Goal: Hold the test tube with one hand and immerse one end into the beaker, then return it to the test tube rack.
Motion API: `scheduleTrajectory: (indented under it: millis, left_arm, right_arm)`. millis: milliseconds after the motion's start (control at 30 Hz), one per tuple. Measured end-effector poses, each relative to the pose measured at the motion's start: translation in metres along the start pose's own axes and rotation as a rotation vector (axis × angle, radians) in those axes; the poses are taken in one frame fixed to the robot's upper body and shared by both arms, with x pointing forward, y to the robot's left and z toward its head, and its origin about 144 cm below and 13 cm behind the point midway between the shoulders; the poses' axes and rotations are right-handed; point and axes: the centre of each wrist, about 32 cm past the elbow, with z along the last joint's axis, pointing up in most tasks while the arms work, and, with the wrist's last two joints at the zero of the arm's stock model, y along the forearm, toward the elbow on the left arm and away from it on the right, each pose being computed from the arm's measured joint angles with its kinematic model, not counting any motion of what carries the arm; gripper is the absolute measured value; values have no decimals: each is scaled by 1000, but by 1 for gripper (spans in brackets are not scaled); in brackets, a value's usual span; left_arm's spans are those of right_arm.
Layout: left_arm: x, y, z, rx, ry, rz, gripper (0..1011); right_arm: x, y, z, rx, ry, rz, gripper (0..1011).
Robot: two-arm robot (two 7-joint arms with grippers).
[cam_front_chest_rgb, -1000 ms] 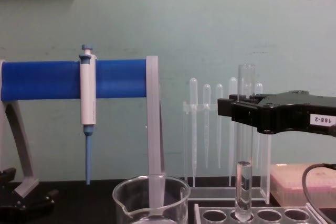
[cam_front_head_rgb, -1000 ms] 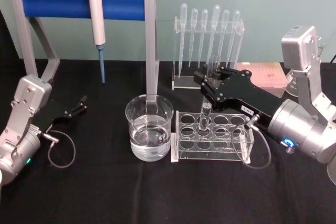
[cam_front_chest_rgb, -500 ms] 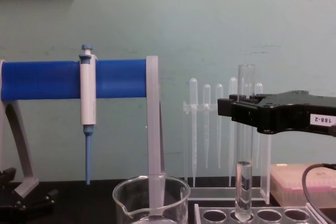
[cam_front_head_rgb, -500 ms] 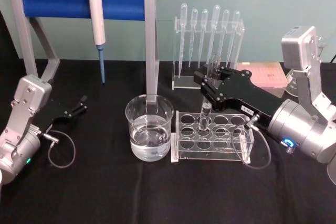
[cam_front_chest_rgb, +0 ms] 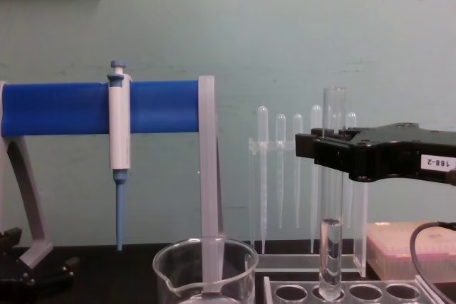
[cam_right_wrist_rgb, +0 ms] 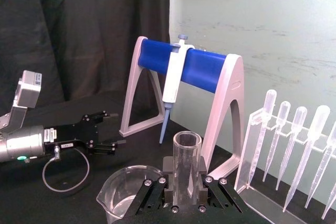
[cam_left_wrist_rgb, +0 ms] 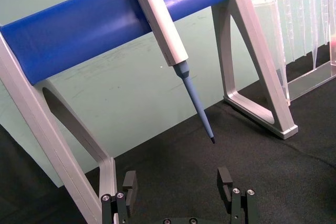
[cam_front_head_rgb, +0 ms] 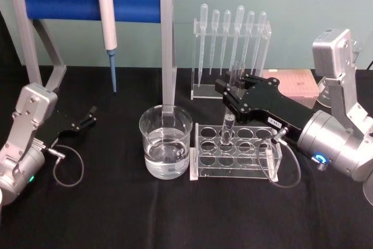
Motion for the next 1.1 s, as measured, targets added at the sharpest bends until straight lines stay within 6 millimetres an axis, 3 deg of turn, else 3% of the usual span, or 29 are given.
scheduleTrajectory:
  millis: [500,700,900,1100]
  left_arm:
    - [0,0,0,0,0,0,1000]
    - [0,0,0,0,0,0,1000]
    - [0,0,0,0,0,0,1000]
    - [0,0,0,0,0,0,1000]
  right_arm:
    - [0,0,0,0,0,0,241]
    - [0,4,17,21,-21,22,239]
    - [-3,28,38,64,-42,84,239]
    - [-10,60,40,87,-29,137,241]
